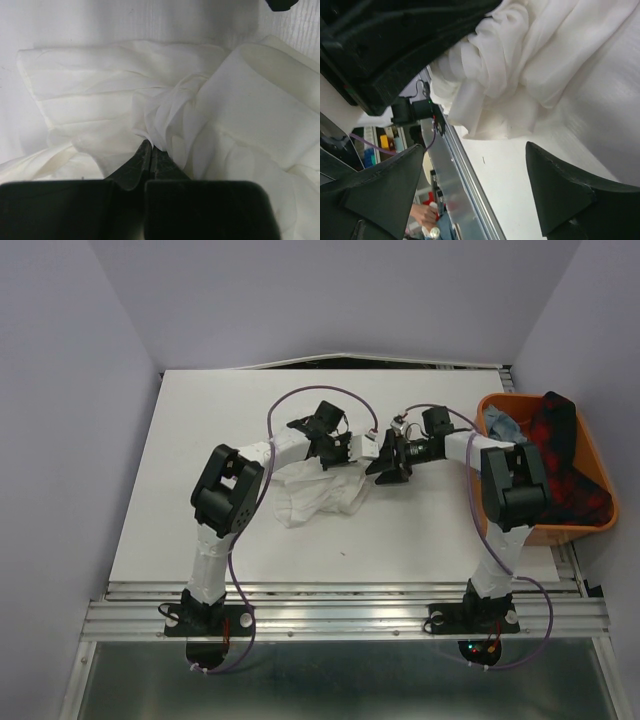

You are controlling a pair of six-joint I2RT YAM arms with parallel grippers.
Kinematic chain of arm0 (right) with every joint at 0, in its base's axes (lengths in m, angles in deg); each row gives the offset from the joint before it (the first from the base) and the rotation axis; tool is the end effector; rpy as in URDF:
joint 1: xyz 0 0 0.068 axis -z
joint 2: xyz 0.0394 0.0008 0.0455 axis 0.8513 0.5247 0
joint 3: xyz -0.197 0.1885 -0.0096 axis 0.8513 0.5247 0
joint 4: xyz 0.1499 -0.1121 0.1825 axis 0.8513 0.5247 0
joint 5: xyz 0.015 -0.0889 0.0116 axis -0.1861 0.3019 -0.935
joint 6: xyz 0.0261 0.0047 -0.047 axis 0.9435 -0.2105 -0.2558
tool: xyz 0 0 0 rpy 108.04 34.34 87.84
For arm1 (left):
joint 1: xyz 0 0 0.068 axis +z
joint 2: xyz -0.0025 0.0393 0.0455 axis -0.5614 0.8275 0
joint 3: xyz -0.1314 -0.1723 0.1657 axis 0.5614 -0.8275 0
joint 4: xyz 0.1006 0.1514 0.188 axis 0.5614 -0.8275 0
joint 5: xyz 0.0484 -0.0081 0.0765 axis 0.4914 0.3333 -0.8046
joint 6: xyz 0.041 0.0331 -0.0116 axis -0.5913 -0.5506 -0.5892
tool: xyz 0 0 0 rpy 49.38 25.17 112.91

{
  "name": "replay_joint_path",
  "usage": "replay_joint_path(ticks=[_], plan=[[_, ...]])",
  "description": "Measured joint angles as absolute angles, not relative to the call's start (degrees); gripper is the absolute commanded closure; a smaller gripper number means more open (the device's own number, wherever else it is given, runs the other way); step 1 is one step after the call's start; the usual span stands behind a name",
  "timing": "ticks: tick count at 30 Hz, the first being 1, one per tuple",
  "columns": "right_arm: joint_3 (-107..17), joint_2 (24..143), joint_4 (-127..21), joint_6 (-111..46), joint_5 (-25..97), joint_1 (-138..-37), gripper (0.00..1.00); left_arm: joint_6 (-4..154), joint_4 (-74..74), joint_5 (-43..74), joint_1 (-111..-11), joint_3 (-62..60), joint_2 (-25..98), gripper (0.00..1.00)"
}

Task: Fold and stack the skirts
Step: Fold the skirt

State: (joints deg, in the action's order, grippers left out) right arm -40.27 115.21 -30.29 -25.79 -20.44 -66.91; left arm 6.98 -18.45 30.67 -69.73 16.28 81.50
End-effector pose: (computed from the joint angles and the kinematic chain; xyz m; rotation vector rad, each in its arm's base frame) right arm 0.3733 0.0887 0.1542 -0.2261 2.4931 1.6339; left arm 0.3716 -0.2833 0.1889 1.8025 1.4757 -0.3116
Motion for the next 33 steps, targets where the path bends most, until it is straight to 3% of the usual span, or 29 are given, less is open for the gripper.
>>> replay_joint_path(ticks=[15, 18, 19, 21, 24, 25, 28, 29, 33], plan=[[-34.1, 117.8, -53.7, -5.2, -16.0, -68.8, 0.08, 7.7, -18.0, 31.3, -69.7, 16.3, 81.5, 0.98], [-33.9, 119.1, -55.8, -3.9, -16.0, -70.3, 0.21, 7.9, -18.1, 31.5, -69.7, 16.3, 81.5, 0.98], [-33.8, 119.2, -56.5, -3.7, -16.0, -71.0, 0.33, 8.0, -18.1, 31.5, -69.7, 16.3, 81.5, 0.97], [-33.1, 119.3, -57.6, -3.3, -15.9, -71.7, 0.45, 8.1, -18.1, 31.6, -69.7, 16.3, 81.5, 0.95], [-32.3, 119.7, -58.1, -3.1, -15.5, -72.2, 0.66, 8.9, -18.1, 31.7, -69.7, 16.3, 81.5, 0.84], [-32.1, 119.8, -58.1, -3.0, -15.4, -72.2, 0.77, 9.4, -18.1, 31.7, -69.7, 16.3, 81.5, 0.71], [-31.2, 119.8, -58.4, -3.2, -15.1, -72.2, 0.95, 11.0, -18.3, 31.5, -69.0, 16.3, 80.9, 0.56], [-31.0, 119.8, -58.4, -3.1, -14.9, -72.2, 0.97, 12.1, -18.8, 31.5, -68.7, 16.3, 80.3, 0.47], [-30.5, 119.8, -58.5, -3.3, -14.4, -72.2, 0.99, 15.0, -23.5, 32.6, -65.6, 16.3, 73.6, 0.43]])
